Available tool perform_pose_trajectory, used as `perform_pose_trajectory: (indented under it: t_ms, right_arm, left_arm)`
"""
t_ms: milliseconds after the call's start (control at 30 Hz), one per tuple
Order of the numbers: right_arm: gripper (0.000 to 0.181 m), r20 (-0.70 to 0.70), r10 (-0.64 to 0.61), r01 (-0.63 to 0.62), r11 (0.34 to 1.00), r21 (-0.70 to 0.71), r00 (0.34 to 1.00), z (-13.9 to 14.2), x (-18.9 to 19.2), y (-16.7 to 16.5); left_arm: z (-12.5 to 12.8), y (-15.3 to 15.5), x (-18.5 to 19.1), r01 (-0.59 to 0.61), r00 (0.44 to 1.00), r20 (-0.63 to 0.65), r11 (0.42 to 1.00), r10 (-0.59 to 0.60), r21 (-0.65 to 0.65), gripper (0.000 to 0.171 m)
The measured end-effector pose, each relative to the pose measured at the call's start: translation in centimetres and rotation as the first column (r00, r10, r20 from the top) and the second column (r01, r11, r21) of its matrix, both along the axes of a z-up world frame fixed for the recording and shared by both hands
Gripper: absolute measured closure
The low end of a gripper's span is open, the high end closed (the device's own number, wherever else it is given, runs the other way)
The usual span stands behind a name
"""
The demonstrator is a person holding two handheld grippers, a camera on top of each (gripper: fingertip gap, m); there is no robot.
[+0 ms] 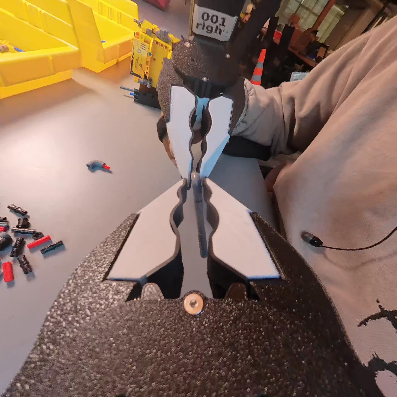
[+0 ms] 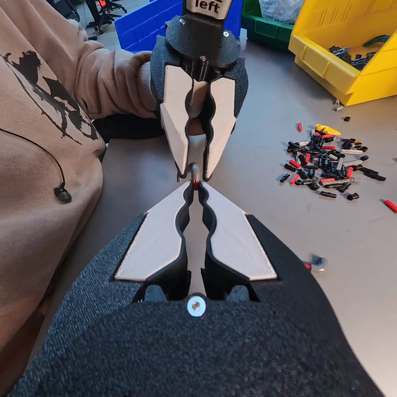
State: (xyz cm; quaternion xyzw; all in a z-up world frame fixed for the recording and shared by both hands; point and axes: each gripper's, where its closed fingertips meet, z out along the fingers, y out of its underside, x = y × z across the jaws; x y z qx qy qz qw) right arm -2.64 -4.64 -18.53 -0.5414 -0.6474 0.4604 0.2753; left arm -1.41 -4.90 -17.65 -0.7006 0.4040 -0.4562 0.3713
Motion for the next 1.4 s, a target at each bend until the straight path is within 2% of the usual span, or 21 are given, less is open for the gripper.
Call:
perform_pose_trajectory:
  t_ms: [167, 267, 433, 500, 600, 700, 767, 800, 833, 867, 900, 967, 1067, 1133, 1200, 1233, 1333, 1400]
  right_arm:
    - [0.179, 0.065, 0.006, -0.008, 0.999, 0.038, 0.998, -1.5, -0.1, -0.4]
    - [0.178, 0.109, 0.004, -0.023, 0.985, 0.171, 0.994, -2.3, 0.0, -0.4]
    - [0.181, 0.147, -0.03, -0.028, 0.926, 0.375, 0.989, -2.9, -0.2, 0.0]
    - [0.181, 0.153, -0.03, -0.034, 0.916, 0.401, 0.988, -2.8, -0.2, -0.1]
    - [0.181, 0.044, -0.028, 0.012, 0.948, 0.319, 0.999, -1.0, -0.7, -0.1]
    - [0.181, -0.009, -0.011, 0.014, 0.954, 0.301, 1.0, 0.5, -0.6, -0.2]
    - [0.181, -0.038, -0.013, 0.023, 0.961, 0.276, 0.999, 1.0, -0.5, -0.1]
    - [0.181, -0.044, -0.013, 0.024, 0.964, 0.266, 0.999, 1.2, -0.3, -0.1]
    - [0.181, 0.055, -0.005, -0.013, 0.95, 0.312, 0.998, -0.5, 0.9, 0.3]
    - [0.181, 0.094, -0.038, 0.004, 0.941, 0.337, 0.995, -1.9, 2.1, 1.5]
    - [0.181, 0.05, -0.057, 0.043, 0.967, 0.249, 0.997, -1.6, 2.5, 1.8]
    - [0.181, 0.005, -0.077, 0.073, 0.967, 0.244, 0.997, -0.8, 1.7, 2.2]
    - [0.181, -0.022, -0.087, 0.089, 0.965, 0.247, 0.996, -0.5, 0.2, 2.8]
    - [0.181, -0.085, -0.105, 0.12, 0.972, 0.204, 0.991, 0.4, -0.2, 2.8]
    - [0.162, -0.118, -0.115, 0.134, 0.976, 0.171, 0.986, 0.8, -0.4, 2.5]
    - [0.159, -0.131, -0.109, 0.126, 0.983, 0.131, 0.985, 1.1, -0.6, 2.0]
    - [0.158, -0.205, -0.107, 0.11, 0.994, 0.0, 0.973, 2.5, -1.0, 1.0]
    - [0.158, -0.219, -0.113, 0.108, 0.994, -0.036, 0.969, 2.9, -1.3, 0.9]
  left_arm:
    - [-1.6, -0.3, -0.2, 0.005, 0.984, -0.179, 0.996, 0.012, 0.093, 0.165]
    - [-2.4, -0.3, -0.2, 0.028, 0.947, -0.319, 0.98, 0.038, 0.198, 0.166]
    - [-2.9, -0.2, -0.4, 0.062, 0.89, -0.448, 0.952, 0.084, 0.301, 0.166]
    - [-2.5, -0.2, -0.5, 0.041, 0.917, -0.393, 0.962, 0.072, 0.271, 0.166]
    - [-0.6, -0.1, -0.9, 0.001, 0.971, -0.236, 0.983, 0.043, 0.186, 0.166]
    - [0.8, -0.2, -0.9, -0.005, 0.993, -0.116, 0.993, 0.018, 0.118, 0.166]
    - [1.3, -0.1, -0.9, -0.008, 0.996, -0.093, 0.993, 0.019, 0.121, 0.166]
    - [2.0, 0.3, -1.2, -0.031, 0.996, -0.074, 0.99, 0.042, 0.136, 0.165]
    - [3.7, 1.5, -3.2, -0.125, 0.992, -0.006, 0.98, 0.127, 0.157, 0.165]
    - [6.1, 2.8, -6.3, -0.228, 0.972, 0.09, 0.962, 0.216, 0.153, 0.166]
    - [7.4, 3.2, -8.5, -0.278, 0.958, 0.122, 0.943, 0.258, 0.185, 0.166]
    - [5.6, 2.5, -7.1, -0.219, 0.975, 0.008, 0.944, 0.224, 0.246, 0.165]
    - [4.1, 2.2, -4.8, -0.159, 0.987, -0.002, 0.972, 0.162, 0.175, 0.165]
    - [4.1, 2.3, -4.7, -0.162, 0.987, 0.021, 0.972, 0.161, 0.172, 0.164]
    - [4.1, 2.2, -4.3, -0.154, 0.985, 0.091, 0.981, 0.144, 0.116, 0.164]
    - [4.2, 2.1, -4.0, -0.15, 0.981, 0.135, 0.984, 0.137, 0.092, 0.165]
    - [4.2, 1.9, -3.1, -0.146, 0.975, 0.18, 0.986, 0.13, 0.076, 0.164]
    - [4.9, 1.9, -2.6, -0.148, 0.961, 0.244, 0.986, 0.127, 0.07, 0.164]
